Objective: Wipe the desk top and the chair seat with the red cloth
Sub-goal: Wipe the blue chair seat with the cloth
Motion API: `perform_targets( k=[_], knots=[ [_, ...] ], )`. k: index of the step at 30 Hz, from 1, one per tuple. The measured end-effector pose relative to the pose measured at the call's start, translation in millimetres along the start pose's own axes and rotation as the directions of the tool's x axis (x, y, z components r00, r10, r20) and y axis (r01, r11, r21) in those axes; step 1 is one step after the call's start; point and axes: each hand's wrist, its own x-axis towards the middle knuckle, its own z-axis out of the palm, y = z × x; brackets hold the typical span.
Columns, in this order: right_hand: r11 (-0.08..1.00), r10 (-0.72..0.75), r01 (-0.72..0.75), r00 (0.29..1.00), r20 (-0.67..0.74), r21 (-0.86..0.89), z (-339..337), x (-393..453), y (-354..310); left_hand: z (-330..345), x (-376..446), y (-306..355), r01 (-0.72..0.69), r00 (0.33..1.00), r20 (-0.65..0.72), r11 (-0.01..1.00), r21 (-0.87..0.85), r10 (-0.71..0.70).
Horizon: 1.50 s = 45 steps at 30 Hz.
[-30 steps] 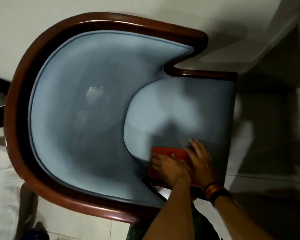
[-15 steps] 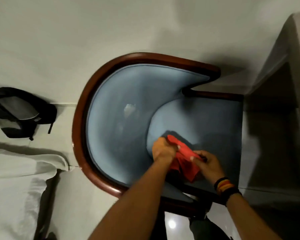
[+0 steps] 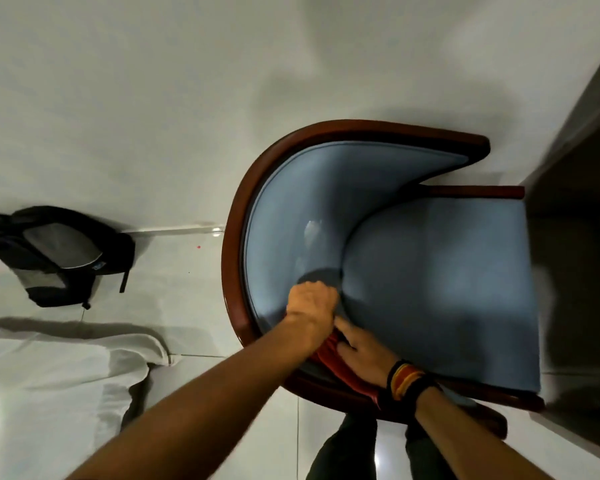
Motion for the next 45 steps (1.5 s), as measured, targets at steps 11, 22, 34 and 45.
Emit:
perform_targets(
  k=[11, 22, 34, 45],
  knots=[
    [0.998, 0.042, -0.041, 0.999, 0.025, -0.052, 36.6, 46.2, -1.7, 15.7, -22.2, -160.5, -0.546, 0.772, -0.162, 0.772, 0.324, 0.614],
    [0.998, 0.007, 0.004, 0.982, -0.189, 0.058, 42.7, 73.7, -24.6, 26.5, -16.3, -167.2, -0.632, 0.622, -0.372, 0.722, 0.282, 0.689],
    [0.933, 0.220, -0.035, 0.842, -0.492, 0.358, -24.4, 203.6, -58.2, 27.1, -14.2, -165.3, -0.612, 0.671, -0.228, 0.700, 0.367, 0.706],
    [0.987, 0.121, -0.136, 0.979, -0.167, -0.080, 9.8, 118.6, 12.9, 25.1, -13.2, -167.3, -0.627, 0.642, -0.259, 0.689, 0.365, 0.721]
  ],
)
